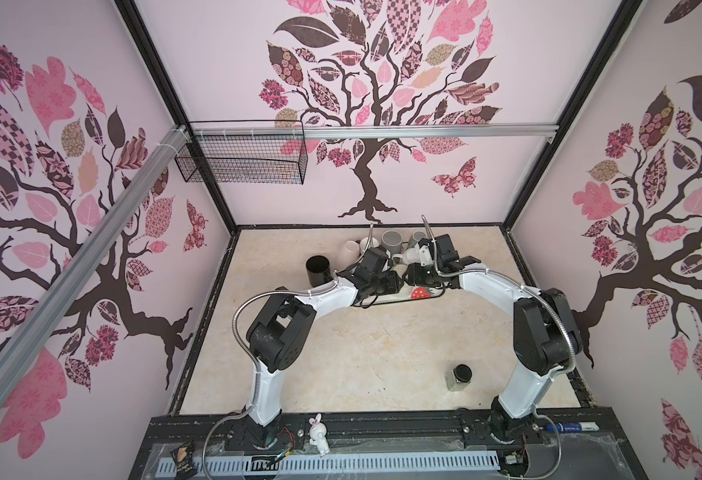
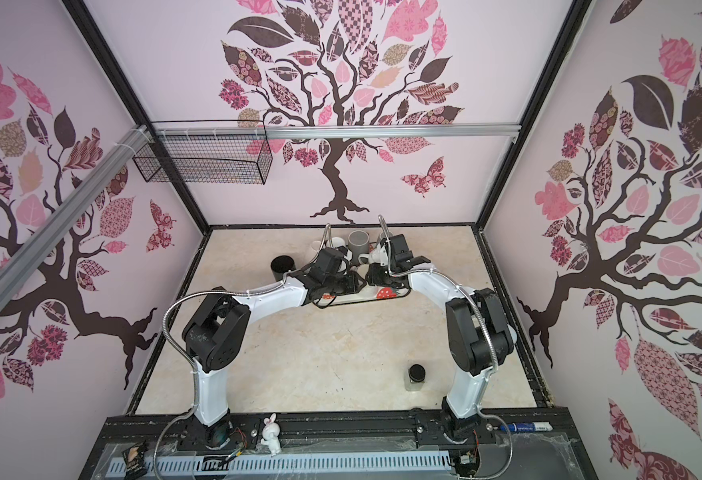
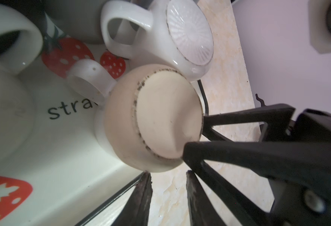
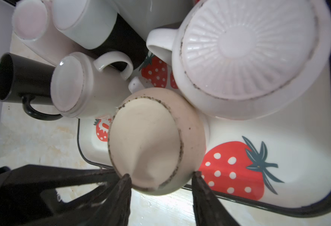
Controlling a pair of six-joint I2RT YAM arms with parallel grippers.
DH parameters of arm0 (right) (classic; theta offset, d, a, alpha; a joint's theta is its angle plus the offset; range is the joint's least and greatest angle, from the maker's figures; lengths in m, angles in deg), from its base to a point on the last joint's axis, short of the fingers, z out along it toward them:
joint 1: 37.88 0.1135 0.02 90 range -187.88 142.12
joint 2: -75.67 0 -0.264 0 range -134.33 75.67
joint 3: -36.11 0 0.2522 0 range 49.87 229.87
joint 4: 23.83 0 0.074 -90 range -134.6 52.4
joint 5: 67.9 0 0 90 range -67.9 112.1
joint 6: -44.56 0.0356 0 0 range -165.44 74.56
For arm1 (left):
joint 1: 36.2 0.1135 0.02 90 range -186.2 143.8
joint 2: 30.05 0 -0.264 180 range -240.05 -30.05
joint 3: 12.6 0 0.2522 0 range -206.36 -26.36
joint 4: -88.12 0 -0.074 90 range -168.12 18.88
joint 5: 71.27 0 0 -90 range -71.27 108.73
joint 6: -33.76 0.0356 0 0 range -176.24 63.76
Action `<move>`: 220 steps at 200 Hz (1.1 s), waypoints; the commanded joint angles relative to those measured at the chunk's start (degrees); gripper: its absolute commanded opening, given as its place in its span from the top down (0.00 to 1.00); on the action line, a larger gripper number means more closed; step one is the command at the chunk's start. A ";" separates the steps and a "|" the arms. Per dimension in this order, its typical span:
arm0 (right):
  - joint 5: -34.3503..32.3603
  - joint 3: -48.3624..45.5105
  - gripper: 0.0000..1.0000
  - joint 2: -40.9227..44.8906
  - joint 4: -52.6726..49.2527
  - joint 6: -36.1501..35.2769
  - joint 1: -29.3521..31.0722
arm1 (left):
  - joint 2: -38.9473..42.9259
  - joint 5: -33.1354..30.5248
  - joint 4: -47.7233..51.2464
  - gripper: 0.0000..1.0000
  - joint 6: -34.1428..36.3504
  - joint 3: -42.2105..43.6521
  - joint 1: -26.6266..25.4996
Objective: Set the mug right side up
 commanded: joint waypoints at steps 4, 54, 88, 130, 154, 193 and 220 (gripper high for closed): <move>-4.36 2.24 0.48 -2.22 -4.30 -3.35 0.33 | 5.10 -0.84 -3.96 0.67 1.65 3.07 0.22; -4.24 2.46 0.58 -2.10 -4.42 -7.47 0.15 | 4.47 1.69 -3.30 0.63 6.20 0.40 5.13; -3.61 2.66 0.66 -2.06 -4.06 -10.90 0.16 | 0.23 0.15 -0.07 0.62 10.39 -6.02 7.18; -4.81 4.69 0.68 -3.29 -5.46 -14.43 0.16 | -7.23 -2.08 4.69 0.62 12.99 -15.01 7.19; -5.30 5.41 0.69 -3.89 -6.03 -16.04 0.16 | -10.52 -2.11 4.69 0.62 12.39 -17.58 7.17; -4.22 6.00 0.69 -1.88 -6.12 -16.82 0.16 | -12.75 -0.71 5.46 0.61 10.94 -18.62 6.83; -4.37 6.24 0.66 0.21 -5.94 -17.35 0.16 | -10.70 -0.79 5.50 0.61 9.62 -15.48 5.55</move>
